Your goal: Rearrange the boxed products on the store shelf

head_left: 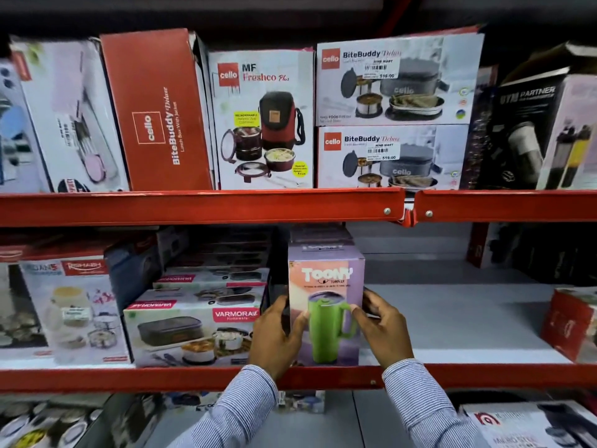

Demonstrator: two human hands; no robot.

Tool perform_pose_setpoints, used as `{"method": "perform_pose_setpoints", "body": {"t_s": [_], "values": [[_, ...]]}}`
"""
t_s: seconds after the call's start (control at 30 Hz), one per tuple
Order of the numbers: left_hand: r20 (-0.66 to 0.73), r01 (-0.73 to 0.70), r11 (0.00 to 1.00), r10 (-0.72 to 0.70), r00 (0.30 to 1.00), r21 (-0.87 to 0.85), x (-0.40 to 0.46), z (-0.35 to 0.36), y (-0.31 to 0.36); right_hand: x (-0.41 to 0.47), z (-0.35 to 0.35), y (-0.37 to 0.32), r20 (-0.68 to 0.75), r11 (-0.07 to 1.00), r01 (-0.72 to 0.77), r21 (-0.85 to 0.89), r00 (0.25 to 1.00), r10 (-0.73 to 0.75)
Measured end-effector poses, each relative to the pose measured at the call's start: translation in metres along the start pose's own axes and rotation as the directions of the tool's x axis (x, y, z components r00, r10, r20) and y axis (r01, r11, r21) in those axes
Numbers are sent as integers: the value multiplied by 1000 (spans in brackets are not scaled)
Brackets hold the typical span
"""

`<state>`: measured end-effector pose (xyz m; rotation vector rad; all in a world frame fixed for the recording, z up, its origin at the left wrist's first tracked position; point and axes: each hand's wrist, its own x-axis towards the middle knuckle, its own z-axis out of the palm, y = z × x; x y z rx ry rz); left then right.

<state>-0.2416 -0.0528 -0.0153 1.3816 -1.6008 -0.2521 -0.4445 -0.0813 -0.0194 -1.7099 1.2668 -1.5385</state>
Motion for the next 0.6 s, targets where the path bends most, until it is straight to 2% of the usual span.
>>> {"method": "perform_pose_setpoints", "body": {"t_s": [0.53, 0.6], "values": [[37, -9, 999, 11, 999, -49, -2, 1, -5, -5, 3, -4, -31, 1000, -12, 24, 999, 13], [35, -21, 998, 23, 999, -51, 1, 4, -8, -8, 4, -8, -68, 1000, -8, 2, 998, 8]]}}
